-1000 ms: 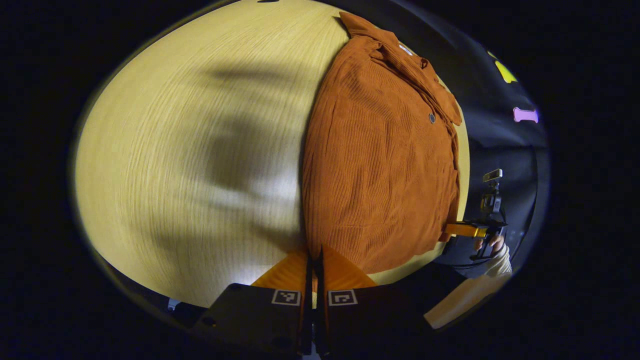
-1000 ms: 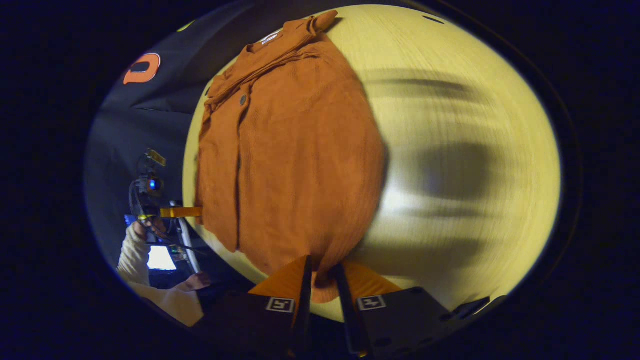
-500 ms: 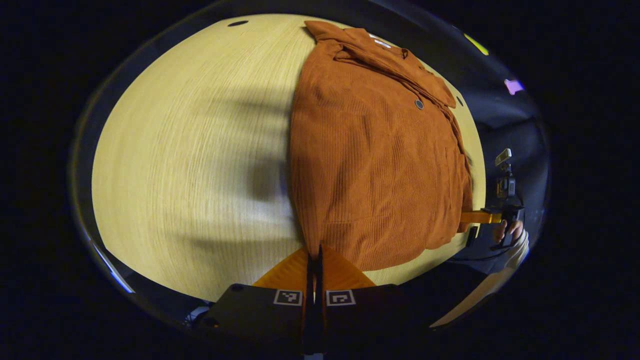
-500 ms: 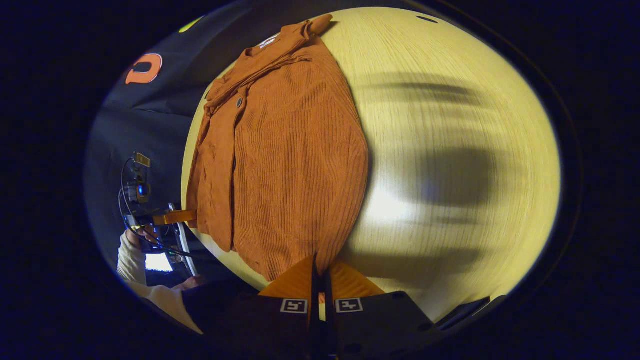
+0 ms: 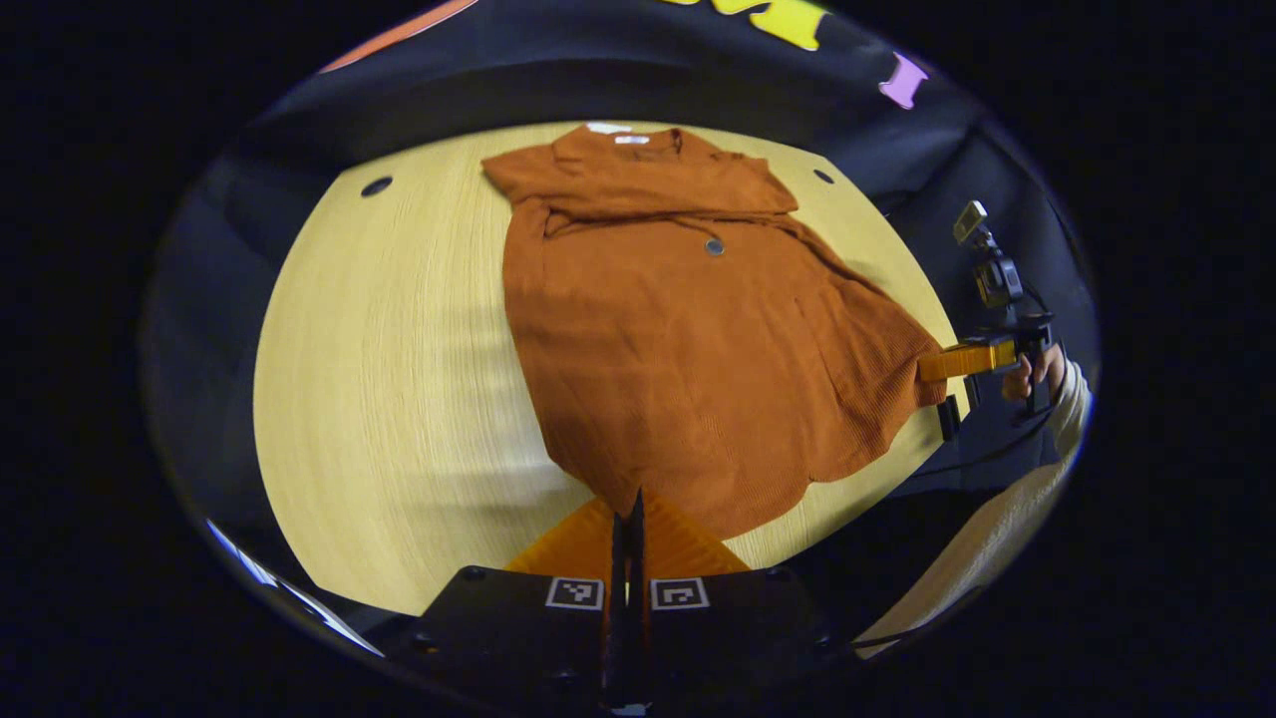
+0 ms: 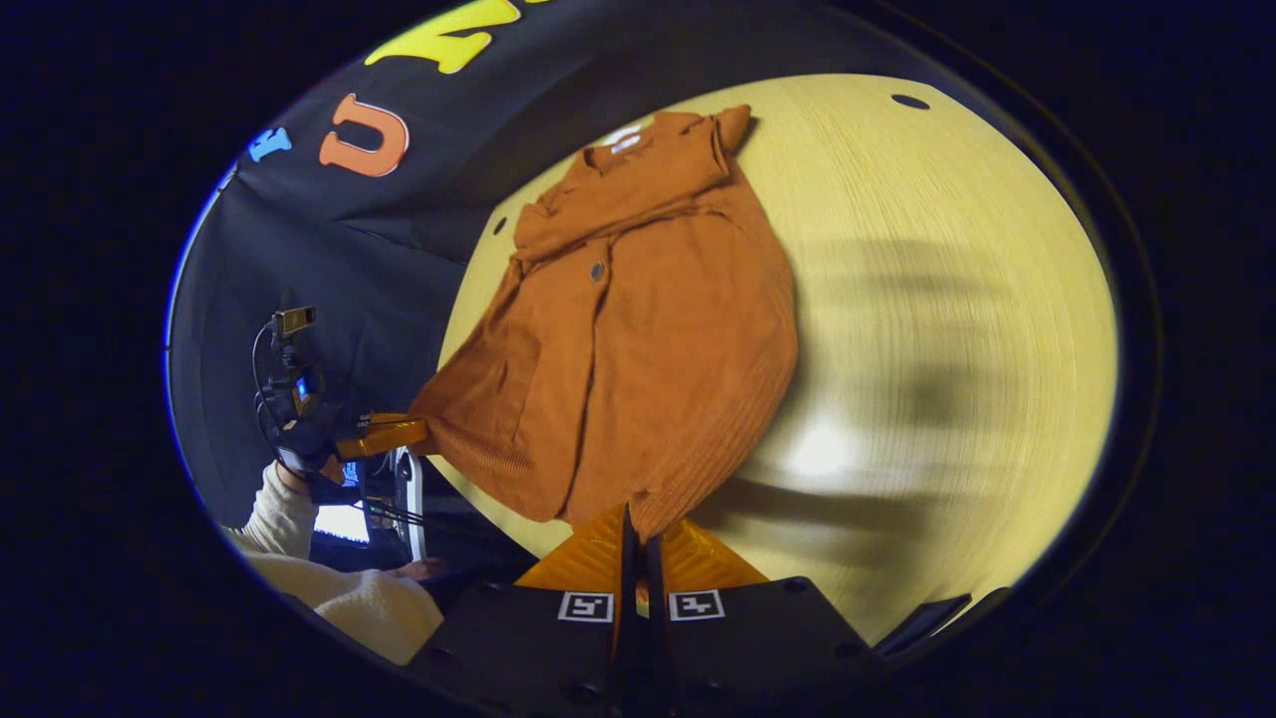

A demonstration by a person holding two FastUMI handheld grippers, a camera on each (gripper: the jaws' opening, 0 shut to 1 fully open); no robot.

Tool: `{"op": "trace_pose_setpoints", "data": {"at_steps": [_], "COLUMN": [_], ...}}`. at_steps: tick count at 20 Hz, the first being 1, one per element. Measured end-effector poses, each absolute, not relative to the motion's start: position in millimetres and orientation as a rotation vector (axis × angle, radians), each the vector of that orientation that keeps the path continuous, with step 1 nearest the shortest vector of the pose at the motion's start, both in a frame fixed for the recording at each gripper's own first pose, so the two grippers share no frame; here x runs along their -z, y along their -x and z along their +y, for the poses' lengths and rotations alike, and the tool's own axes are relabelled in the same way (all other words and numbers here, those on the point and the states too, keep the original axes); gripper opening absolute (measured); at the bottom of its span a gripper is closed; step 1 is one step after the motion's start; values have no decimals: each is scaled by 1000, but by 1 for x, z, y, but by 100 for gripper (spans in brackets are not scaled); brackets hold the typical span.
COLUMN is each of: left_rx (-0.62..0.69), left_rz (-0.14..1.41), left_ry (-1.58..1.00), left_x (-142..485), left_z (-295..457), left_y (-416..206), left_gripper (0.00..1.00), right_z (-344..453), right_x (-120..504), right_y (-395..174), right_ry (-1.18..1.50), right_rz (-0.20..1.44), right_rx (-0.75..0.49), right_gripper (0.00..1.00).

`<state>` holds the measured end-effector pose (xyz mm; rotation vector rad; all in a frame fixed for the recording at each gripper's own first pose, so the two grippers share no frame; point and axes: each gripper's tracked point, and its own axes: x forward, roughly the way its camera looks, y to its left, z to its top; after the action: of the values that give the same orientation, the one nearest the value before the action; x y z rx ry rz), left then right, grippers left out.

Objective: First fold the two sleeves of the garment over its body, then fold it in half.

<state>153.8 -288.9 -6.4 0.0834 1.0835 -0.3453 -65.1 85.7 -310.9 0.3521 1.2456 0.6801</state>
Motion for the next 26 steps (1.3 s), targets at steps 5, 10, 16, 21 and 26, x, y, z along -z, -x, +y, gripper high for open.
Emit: {"op": "trace_pose_setpoints", "data": {"at_steps": [5, 10, 16, 21, 26], "left_rx": [382, 375, 344, 294, 207], "left_rz": [864, 706, 600, 555, 512], "left_ry": [-126, -50, 8, 93, 317], "left_x": [-113, -142, -170, -171, -138], "left_z": [-311, -310, -310, -303, -291], "left_y": [-230, -327, -392, -445, -501], "left_gripper": [3, 3, 3, 3, 3], "right_z": [103, 124, 135, 144, 131], "right_x": [238, 170, 125, 125, 153], "right_y": [8, -72, -161, -217, -286], "right_ry": [-338, -467, -520, -630, -858], "right_rz": [1097, 995, 858, 835, 774], "right_rx": [-711, -651, -579, -533, -405], "right_gripper": [6, 5, 6, 5, 5]}}
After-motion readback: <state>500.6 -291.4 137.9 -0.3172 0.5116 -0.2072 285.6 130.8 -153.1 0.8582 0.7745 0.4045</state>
